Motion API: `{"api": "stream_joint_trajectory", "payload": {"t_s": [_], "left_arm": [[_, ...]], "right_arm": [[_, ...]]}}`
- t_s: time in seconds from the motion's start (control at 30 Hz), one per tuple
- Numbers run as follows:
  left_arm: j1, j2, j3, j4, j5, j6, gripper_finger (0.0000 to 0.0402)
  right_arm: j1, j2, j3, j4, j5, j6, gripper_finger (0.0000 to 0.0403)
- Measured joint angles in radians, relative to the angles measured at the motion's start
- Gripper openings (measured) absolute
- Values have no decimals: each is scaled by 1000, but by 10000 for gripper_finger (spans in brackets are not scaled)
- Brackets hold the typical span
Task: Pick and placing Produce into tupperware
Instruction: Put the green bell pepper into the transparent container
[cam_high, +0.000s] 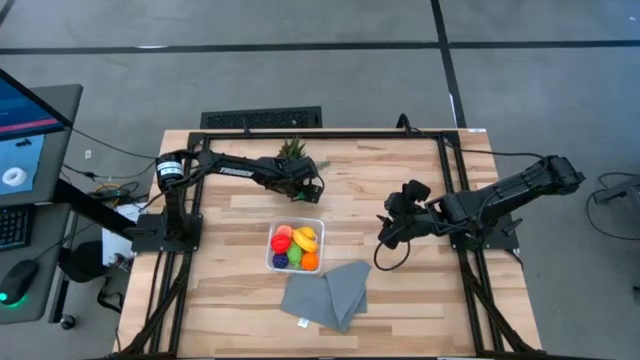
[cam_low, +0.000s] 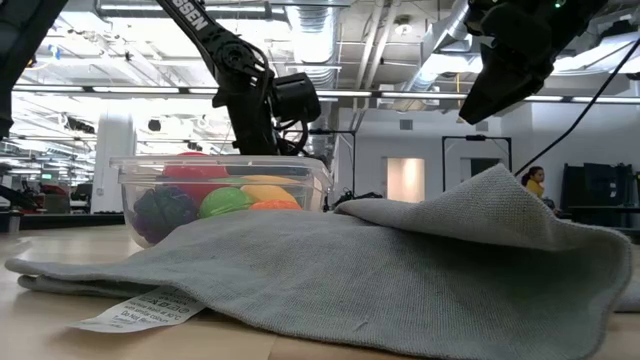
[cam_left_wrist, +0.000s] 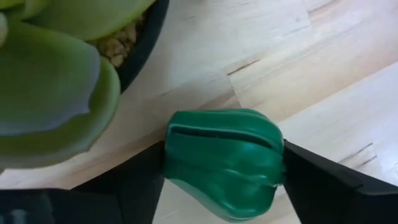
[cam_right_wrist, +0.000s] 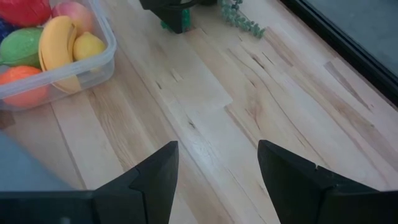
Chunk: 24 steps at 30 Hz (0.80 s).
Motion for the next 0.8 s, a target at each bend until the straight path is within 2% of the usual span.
{"api": "stream_joint_trajectory", "payload": {"t_s": [0.13, 0.43, 0.63, 0.8], "left_arm": [[0, 0, 0, -1, 0, 7, 255], [-4, 0, 0, -1, 1, 12, 272], [-15, 0, 0, 3, -3, 19, 255], [-17, 0, 0, 3, 4, 19, 263]], "right_arm": [[0, 0, 0, 2, 0, 0, 245], [0, 0, 0, 3, 0, 1, 245], [0, 0, 0, 3, 0, 1, 245], [0, 0, 0, 3, 0, 1, 245]]}}
